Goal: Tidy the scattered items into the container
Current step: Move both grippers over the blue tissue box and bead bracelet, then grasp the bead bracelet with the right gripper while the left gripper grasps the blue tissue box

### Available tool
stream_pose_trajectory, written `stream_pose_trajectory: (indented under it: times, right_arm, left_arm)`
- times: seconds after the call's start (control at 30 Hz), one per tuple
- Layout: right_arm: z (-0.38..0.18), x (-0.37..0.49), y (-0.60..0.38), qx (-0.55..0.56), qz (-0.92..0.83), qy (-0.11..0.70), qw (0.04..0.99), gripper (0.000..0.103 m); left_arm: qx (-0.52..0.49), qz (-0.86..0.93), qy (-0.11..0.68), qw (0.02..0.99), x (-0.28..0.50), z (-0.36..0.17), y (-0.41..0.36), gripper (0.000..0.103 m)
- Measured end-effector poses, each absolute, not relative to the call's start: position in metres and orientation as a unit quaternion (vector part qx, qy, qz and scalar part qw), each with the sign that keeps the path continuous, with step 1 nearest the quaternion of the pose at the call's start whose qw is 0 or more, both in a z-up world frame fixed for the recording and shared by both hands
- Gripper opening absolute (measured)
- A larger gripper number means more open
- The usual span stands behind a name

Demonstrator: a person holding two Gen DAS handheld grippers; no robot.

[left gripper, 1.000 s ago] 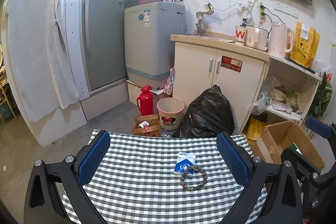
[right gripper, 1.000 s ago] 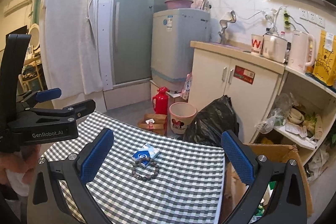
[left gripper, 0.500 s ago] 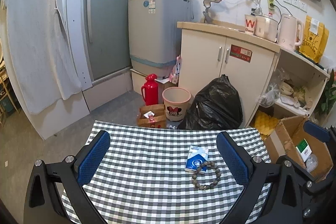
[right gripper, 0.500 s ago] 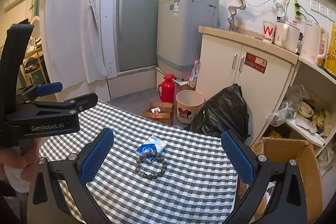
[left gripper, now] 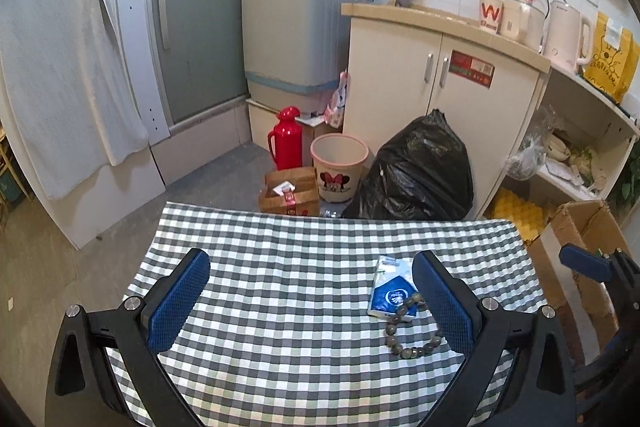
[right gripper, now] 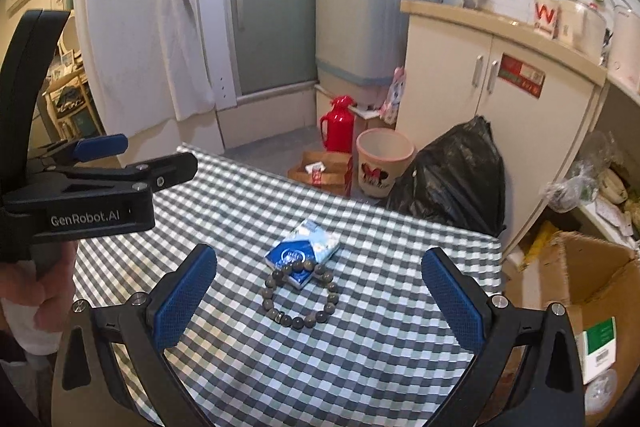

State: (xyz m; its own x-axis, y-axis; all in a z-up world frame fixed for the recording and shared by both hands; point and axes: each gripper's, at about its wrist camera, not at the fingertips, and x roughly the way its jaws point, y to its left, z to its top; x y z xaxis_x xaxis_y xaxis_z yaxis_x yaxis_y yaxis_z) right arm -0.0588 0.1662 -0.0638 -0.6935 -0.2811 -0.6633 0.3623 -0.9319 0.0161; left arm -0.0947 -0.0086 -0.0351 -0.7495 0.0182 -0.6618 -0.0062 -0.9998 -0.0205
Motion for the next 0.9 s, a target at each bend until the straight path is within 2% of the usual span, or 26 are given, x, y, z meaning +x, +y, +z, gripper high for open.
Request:
stream_pose_trajectory:
  times: [0.43,0.9]
  right_arm:
    - [-0.129,-0.094,0.151,0.412,-0.887,0.051,0.203,0.103]
    - [-0.161,-0.110,0.136,0.433,-0.877,0.069,0.196,0.103]
  left_arm:
    - [-0.398,0.917,-0.015,0.010,-0.127,-0.078,-0.017,0.103]
    - [-0.425,0.905,-0.023,0.013,-0.149,-0.109,-0.023,0.103]
